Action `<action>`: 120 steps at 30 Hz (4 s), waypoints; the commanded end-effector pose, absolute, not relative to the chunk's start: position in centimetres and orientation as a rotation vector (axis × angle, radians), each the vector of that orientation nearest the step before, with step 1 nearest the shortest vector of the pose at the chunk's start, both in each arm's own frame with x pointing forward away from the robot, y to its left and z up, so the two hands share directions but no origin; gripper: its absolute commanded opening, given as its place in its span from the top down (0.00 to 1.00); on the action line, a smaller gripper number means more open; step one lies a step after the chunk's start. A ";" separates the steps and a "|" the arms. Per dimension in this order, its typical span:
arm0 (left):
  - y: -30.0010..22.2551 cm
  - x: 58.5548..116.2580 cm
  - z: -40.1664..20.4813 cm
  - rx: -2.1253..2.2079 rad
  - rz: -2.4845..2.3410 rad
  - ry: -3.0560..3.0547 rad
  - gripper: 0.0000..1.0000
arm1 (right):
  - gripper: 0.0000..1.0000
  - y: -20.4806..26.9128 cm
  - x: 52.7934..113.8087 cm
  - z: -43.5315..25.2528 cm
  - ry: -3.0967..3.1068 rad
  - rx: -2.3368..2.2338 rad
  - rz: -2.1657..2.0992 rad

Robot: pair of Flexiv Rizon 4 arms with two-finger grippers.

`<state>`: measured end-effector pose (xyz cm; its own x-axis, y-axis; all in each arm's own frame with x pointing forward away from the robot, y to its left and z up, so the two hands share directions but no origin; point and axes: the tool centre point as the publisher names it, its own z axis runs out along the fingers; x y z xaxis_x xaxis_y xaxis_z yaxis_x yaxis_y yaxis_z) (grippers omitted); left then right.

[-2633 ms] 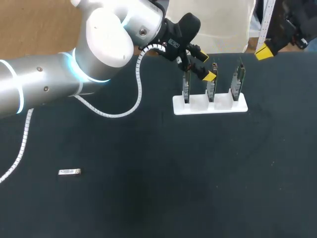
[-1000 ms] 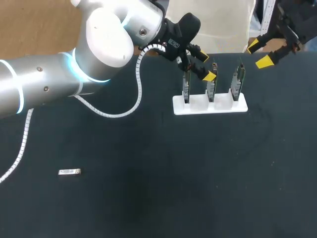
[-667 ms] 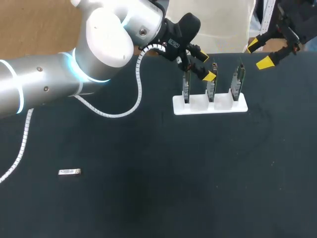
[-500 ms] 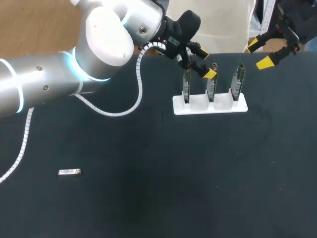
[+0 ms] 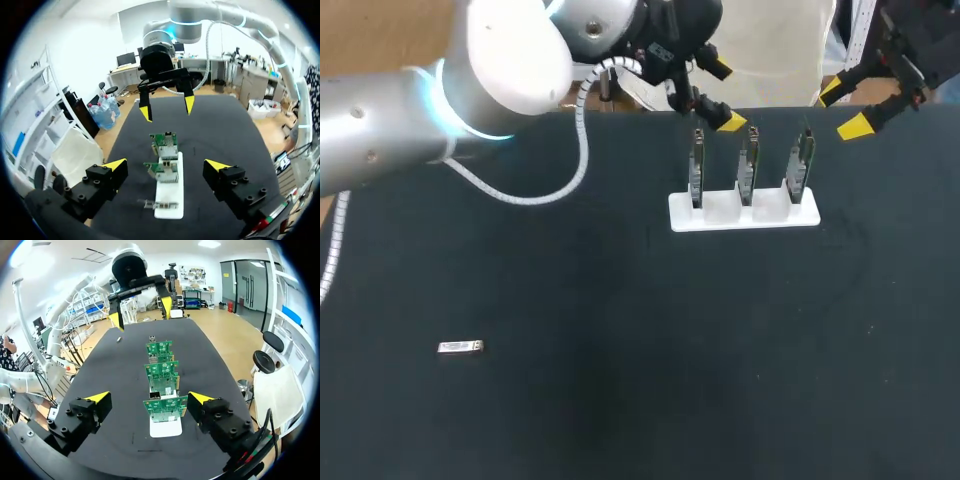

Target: Pick up the optical module with the left hand, and insert it into the network port with the right hand.

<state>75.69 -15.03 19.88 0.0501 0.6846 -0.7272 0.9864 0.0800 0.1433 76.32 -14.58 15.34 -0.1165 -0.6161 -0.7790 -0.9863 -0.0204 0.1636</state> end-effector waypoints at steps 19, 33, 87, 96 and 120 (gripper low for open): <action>3.6 65.7 22.2 1.917 -0.005 2.124 0.00 | 0.00 -14.5 76.1 15.3 1.772 -1.667 0.984; 13.3 58.3 15.4 2.054 -0.025 2.222 0.00 | 0.00 -14.5 76.1 15.3 1.772 -1.667 0.984; 20.1 49.6 1.2 1.998 -0.035 2.543 0.00 | 0.00 -14.5 76.1 15.3 1.772 -1.667 0.984; 21.3 49.5 0.9 2.008 0.016 2.550 0.00 | 0.00 -14.5 76.1 15.3 1.772 -1.667 0.984; 21.8 51.0 -1.0 2.012 -0.005 2.519 0.00 | 0.00 -14.5 76.1 15.3 1.772 -1.667 0.984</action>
<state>50.56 21.80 -0.72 -0.2231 0.9728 0.0629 0.9731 0.2260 -0.0447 76.30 -14.57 15.33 -0.1163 -0.6163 -0.7789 -0.9864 -0.0202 0.1633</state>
